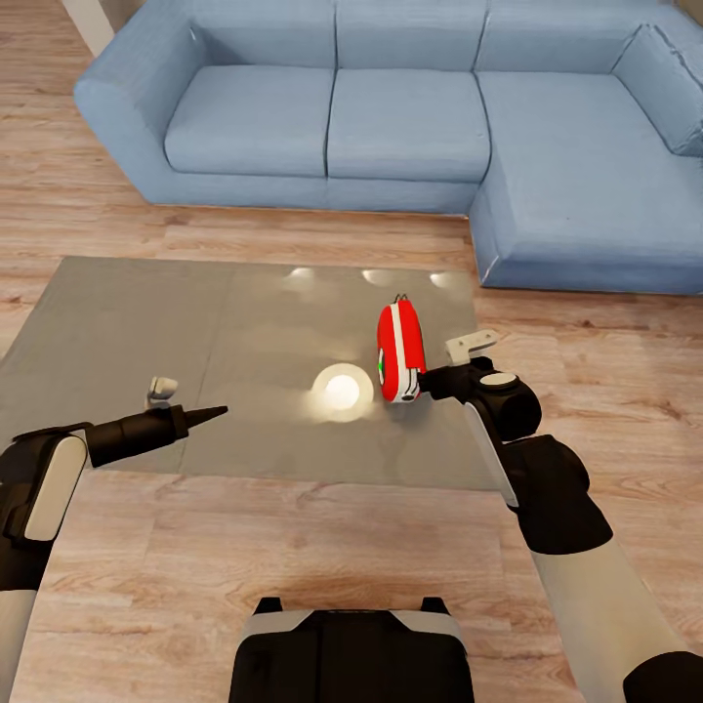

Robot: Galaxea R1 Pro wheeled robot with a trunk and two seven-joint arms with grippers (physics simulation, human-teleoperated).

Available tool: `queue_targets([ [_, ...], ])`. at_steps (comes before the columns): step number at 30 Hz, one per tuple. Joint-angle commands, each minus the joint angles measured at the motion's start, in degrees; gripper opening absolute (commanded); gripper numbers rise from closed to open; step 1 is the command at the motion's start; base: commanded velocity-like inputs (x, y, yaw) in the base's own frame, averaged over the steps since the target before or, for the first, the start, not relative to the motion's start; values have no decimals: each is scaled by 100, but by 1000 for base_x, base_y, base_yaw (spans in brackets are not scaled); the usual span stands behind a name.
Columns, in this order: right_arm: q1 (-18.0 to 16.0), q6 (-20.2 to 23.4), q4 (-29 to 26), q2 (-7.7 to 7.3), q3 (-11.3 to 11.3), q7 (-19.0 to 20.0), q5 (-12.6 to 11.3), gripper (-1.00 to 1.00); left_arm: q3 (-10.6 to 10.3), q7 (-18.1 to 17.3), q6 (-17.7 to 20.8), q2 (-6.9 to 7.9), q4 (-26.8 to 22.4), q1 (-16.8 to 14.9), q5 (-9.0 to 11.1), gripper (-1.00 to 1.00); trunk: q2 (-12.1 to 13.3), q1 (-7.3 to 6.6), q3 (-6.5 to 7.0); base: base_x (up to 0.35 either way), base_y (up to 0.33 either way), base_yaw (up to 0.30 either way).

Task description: Turn on the radio receiver that's on the table in the living room.

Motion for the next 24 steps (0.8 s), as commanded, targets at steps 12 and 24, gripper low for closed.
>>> queue_targets([
  [12,0,0,2,10,-7,-1,-10,100,0,-5,-3,-14,17,0,-431,-100,0,0,85,0,0,49],
  [24,79,0,-4,-71,-9,8,-17,100,-8,-15,7,-26,38,0,-580,-100,0,0,192,0,0,38],
])
